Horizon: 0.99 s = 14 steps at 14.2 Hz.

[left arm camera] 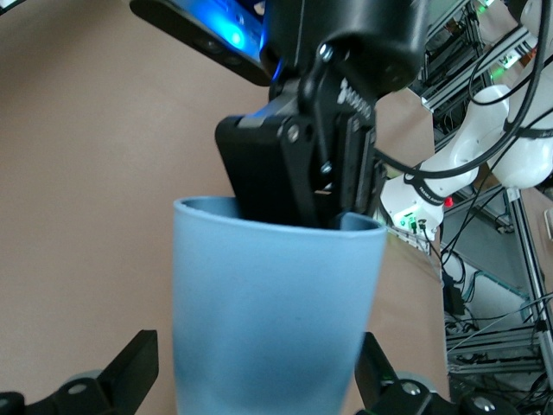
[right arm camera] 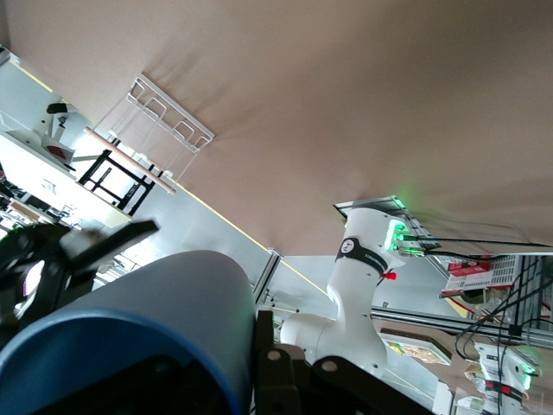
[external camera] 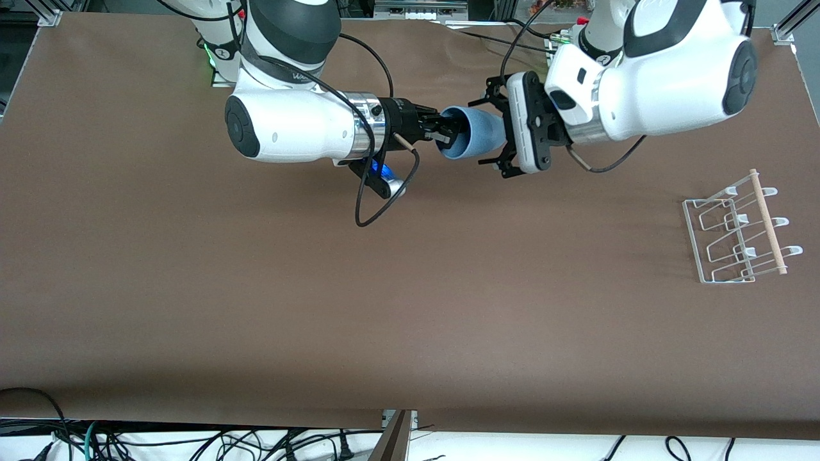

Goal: Transfer cup to left arm and place on rack
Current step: 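Grasp the cup's base with the left gripper beside the right gripper, then carry the cup with the left gripper while the right gripper withdraws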

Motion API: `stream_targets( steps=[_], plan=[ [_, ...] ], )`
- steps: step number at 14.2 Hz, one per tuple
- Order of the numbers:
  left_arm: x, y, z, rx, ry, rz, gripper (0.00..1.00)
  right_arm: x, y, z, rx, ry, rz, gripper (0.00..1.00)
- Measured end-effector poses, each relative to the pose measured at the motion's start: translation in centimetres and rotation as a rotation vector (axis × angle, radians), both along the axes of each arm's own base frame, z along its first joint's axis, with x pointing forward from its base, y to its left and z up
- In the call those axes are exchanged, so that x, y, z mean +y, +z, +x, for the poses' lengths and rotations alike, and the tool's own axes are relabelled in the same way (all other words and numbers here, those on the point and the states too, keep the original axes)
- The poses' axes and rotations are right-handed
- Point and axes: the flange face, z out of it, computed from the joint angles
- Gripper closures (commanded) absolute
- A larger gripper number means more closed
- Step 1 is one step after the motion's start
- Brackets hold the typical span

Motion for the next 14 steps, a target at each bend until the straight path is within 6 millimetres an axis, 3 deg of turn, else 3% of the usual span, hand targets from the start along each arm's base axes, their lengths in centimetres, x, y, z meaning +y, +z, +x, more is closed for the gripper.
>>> stream_targets(
  steps=[1,2,3,4,7,8,9,10,12,14],
  plan=[
    [0.0,-0.3,0.1,-0.007,-0.012,-0.003,0.08,0.0,0.0,0.1,-0.002,-0.004,0.001,1.0],
    [-0.2,-0.3,0.0,-0.013,-0.022,-0.006,0.57,0.0,0.0,0.0,-0.002,-0.004,0.001,1.0],
    [-0.5,-0.2,-0.2,-0.015,-0.03,-0.008,0.85,0.1,0.0,0.0,-0.003,-0.005,0.002,1.0],
    [-0.8,-0.2,-0.3,-0.017,-0.036,-0.01,0.96,0.1,0.0,0.0,-0.005,-0.008,0.004,1.0],
    [-0.8,-0.2,-0.3,-0.023,-0.039,-0.012,0.97,0.1,0.1,0.1,-0.003,-0.011,0.005,1.0],
    [-0.8,-0.2,-0.3,-0.023,-0.039,-0.012,0.97,0.1,0.1,0.1,-0.003,-0.011,0.005,0.7],
    [-0.8,-0.1,-0.3,-0.023,-0.039,-0.012,0.97,0.1,0.1,0.1,-0.003,-0.012,0.005,0.22],
    [-0.7,-0.2,-0.3,-0.023,-0.039,-0.012,0.97,0.0,0.1,0.1,-0.002,-0.013,0.006,0.06],
    [-0.7,-0.2,-0.4,-0.015,-0.044,-0.01,0.97,-0.8,0.1,0.9,0.007,-0.031,0.014,0.02],
    [-0.4,-0.4,-0.5,0.001,-0.054,-0.006,0.97,-3.4,0.0,2.6,0.031,-0.045,0.011,0.01]
  ],
)
